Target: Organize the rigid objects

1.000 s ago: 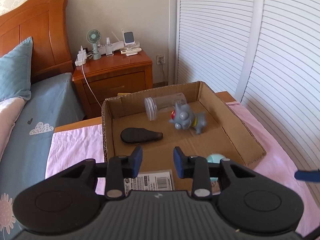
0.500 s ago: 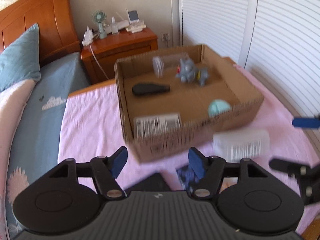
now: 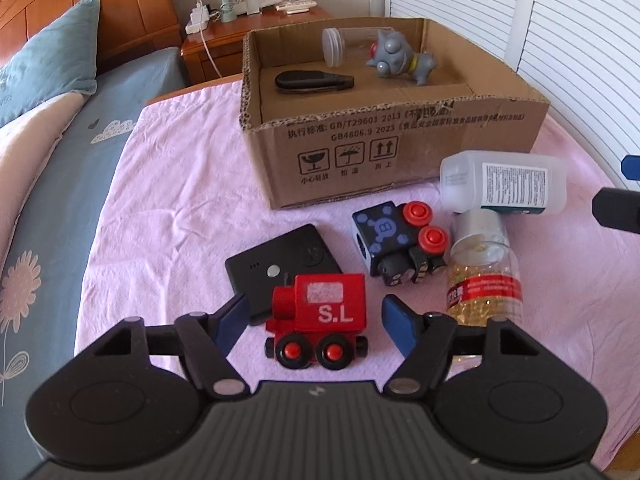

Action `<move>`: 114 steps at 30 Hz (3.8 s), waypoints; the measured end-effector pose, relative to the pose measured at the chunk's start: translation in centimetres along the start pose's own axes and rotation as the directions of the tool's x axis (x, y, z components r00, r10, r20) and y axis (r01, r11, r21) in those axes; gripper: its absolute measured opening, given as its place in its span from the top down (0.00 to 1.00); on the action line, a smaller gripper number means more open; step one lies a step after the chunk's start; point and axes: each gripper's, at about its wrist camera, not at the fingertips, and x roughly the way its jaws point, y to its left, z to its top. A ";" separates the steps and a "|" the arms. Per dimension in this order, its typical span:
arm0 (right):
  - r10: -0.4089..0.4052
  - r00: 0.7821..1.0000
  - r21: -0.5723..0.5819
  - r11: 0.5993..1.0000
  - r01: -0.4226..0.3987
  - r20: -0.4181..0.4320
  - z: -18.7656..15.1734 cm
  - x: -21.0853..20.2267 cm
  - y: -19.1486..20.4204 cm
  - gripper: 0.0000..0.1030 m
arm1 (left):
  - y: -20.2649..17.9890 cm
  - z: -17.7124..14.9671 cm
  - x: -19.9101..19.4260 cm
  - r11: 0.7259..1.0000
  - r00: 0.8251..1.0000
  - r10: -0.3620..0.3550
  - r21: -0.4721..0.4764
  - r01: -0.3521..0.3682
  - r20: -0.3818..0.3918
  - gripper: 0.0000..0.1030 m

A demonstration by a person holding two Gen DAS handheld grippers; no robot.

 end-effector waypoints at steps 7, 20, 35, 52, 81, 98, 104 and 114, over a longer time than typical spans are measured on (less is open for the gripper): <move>-0.002 1.000 -0.014 1.000 0.002 -0.006 -0.2 0.0 0.2 0.00 | -0.2 0.1 0.6 1.000 1.000 -0.006 0.008 0.006 -0.023 0.51; 0.008 1.000 -0.012 1.000 -0.009 -0.020 -0.8 0.1 0.0 0.00 | 0.0 5.7 -3.9 0.995 0.996 -0.063 0.081 0.058 0.056 0.51; -0.003 1.000 0.003 1.000 0.003 -0.028 -1.4 -0.3 -0.6 0.00 | -0.9 16.0 5.4 0.999 1.000 0.004 0.054 -0.005 0.022 0.51; 0.041 0.999 -0.020 0.999 -0.040 0.015 -1.8 -2.4 -0.1 0.00 | 1.7 14.1 -3.7 0.998 0.993 0.062 0.022 -0.064 0.099 0.10; 0.025 0.999 -0.042 0.999 -0.027 -0.045 -4.7 -1.0 0.6 0.00 | 0.9 -4.8 0.3 0.969 0.994 0.039 -0.247 -0.012 0.107 0.01; -0.054 0.998 -0.096 0.994 0.056 0.018 1.8 3.0 2.6 0.00 | 1.9 -2.1 2.9 0.964 0.986 0.111 -0.254 -0.076 0.127 0.00; -0.105 0.994 -0.062 0.992 0.105 0.004 3.8 7.2 3.6 0.00 | 2.1 -1.9 3.0 0.961 0.986 0.116 -0.263 -0.081 0.118 0.00; -0.165 0.983 -0.030 0.986 0.163 -0.087 1.9 8.0 1.8 0.00 | 2.2 -2.0 2.9 0.960 0.986 0.119 -0.267 -0.085 0.114 0.00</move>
